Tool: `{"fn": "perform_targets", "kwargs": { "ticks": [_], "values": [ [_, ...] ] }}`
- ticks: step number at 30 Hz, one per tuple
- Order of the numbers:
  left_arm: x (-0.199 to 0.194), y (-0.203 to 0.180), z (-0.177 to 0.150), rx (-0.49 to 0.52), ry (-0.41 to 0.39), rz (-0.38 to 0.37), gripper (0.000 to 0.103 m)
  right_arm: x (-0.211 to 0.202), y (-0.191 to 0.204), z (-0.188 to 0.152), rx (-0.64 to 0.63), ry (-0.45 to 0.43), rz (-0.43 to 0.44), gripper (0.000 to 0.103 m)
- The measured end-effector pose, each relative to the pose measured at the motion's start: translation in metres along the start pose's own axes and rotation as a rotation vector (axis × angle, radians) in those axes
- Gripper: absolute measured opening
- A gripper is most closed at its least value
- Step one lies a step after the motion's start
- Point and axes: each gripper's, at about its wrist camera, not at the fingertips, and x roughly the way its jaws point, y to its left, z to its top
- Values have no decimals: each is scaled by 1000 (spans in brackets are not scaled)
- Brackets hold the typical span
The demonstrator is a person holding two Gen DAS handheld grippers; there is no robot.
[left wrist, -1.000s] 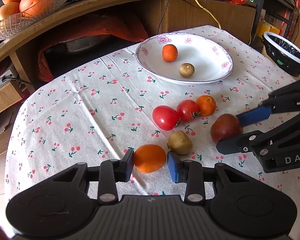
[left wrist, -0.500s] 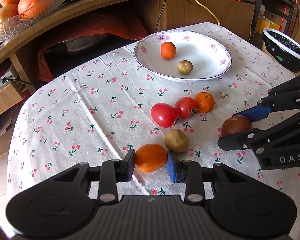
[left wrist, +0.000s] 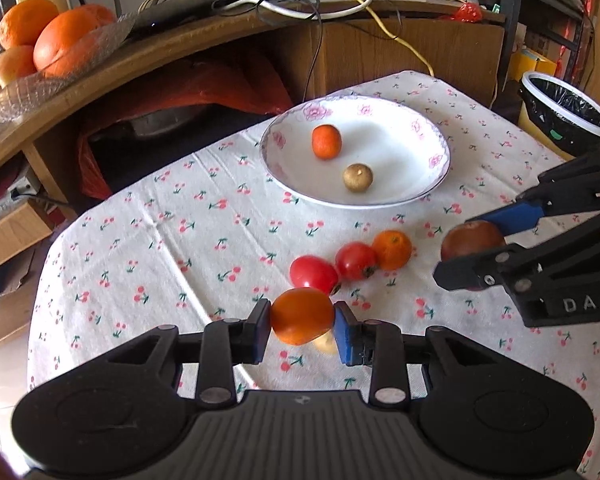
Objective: Organize fruits
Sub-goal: 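Carry the tangerine and dark red fruit over the white bowl with both tools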
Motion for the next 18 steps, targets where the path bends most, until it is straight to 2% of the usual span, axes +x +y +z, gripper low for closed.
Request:
{"fn": "perform_targets", "kwargs": {
  "ticks": [18],
  "values": [
    [-1,-18,36,26,-62,-1,41,-8,-19,19,19,-58,-51,35]
  ]
}}
